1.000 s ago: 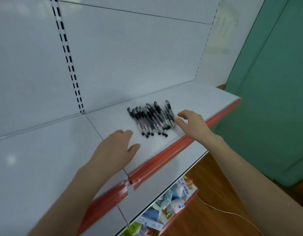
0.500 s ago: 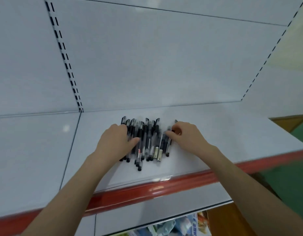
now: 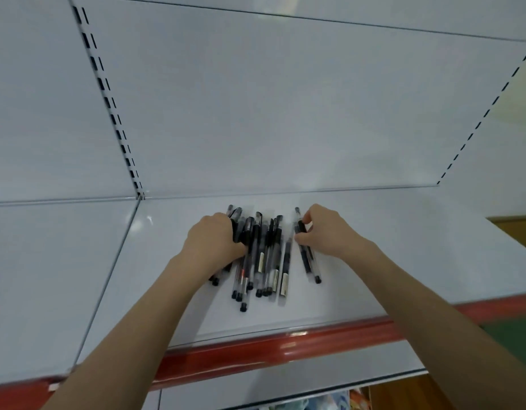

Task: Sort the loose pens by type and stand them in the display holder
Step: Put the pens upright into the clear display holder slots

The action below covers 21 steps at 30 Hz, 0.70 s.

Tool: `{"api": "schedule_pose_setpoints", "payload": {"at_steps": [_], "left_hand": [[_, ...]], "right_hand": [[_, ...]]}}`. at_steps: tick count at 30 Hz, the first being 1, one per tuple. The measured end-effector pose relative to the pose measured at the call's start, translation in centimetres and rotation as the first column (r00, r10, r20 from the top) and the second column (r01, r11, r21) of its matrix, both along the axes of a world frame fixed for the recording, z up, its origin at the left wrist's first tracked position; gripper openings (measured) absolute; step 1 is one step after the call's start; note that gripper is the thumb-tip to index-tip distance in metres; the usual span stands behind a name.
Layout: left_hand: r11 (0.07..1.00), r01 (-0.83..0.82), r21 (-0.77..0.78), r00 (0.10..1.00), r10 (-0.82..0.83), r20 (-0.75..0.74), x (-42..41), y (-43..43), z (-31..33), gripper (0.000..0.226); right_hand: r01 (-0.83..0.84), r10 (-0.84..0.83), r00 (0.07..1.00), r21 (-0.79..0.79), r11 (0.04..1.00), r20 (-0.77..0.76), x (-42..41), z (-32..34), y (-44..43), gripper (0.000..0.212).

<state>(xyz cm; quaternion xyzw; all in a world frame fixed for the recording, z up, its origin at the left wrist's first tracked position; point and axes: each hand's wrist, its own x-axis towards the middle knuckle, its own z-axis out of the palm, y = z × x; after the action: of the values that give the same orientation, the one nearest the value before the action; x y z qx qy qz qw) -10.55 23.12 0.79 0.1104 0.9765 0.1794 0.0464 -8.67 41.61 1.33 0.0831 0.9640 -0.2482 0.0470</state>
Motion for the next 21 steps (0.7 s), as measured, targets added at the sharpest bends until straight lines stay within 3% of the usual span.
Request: {"api": "schedule_pose_setpoints", "payload": {"at_steps": [5, 8, 12, 15, 18, 19, 21], "left_hand": [[0.997, -0.007, 0.071, 1.0, 0.005, 0.026, -0.8, -0.2, -0.2, 0.04], [0.998, -0.016, 0.058, 0.999, 0.014, 0.029, -0.9, -0.2, 0.0, 0.039], [0.998, -0.022, -0.052, 1.0, 0.02, -0.023, -1.0, 0.1, -0.1, 0.031], [0.999, -0.034, -0.033, 0.999, 0.034, -0.016, -1.0, 0.0, -0.1, 0.036], [0.943, -0.164, 0.29, 0.987, 0.155, 0.051, -0.7, -0.7, 0.3, 0.033], [0.869, -0.208, 0.45, 0.978, 0.179, 0.106, -0.2, -0.8, 0.7, 0.028], [0.601, -0.298, 0.741, 0.954, 0.155, 0.258, 1.2, -0.6, 1.6, 0.015]], "right_hand": [[0.016, -0.015, 0.999, -0.008, 1.0, 0.036, -1.1, -0.1, 0.5, 0.037], [0.003, -0.002, 0.999, -0.016, 1.0, 0.041, -1.5, -0.1, 0.8, 0.015], [-0.003, 0.004, 0.999, -0.012, 1.0, 0.05, -1.7, -0.3, 1.0, 0.035], [-0.007, 0.009, 0.999, -0.064, 0.998, 0.046, -1.6, -0.3, 1.7, 0.017], [0.018, -0.04, 0.997, -0.321, 0.947, -0.064, -1.5, 0.8, 2.9, 0.014], [0.012, -0.062, 0.993, -0.424, 0.906, -0.104, -1.3, 1.6, 3.1, 0.008], [-0.049, -0.064, 0.985, -0.62, 0.783, -0.158, -1.0, 3.4, 3.0, 0.009]]}}
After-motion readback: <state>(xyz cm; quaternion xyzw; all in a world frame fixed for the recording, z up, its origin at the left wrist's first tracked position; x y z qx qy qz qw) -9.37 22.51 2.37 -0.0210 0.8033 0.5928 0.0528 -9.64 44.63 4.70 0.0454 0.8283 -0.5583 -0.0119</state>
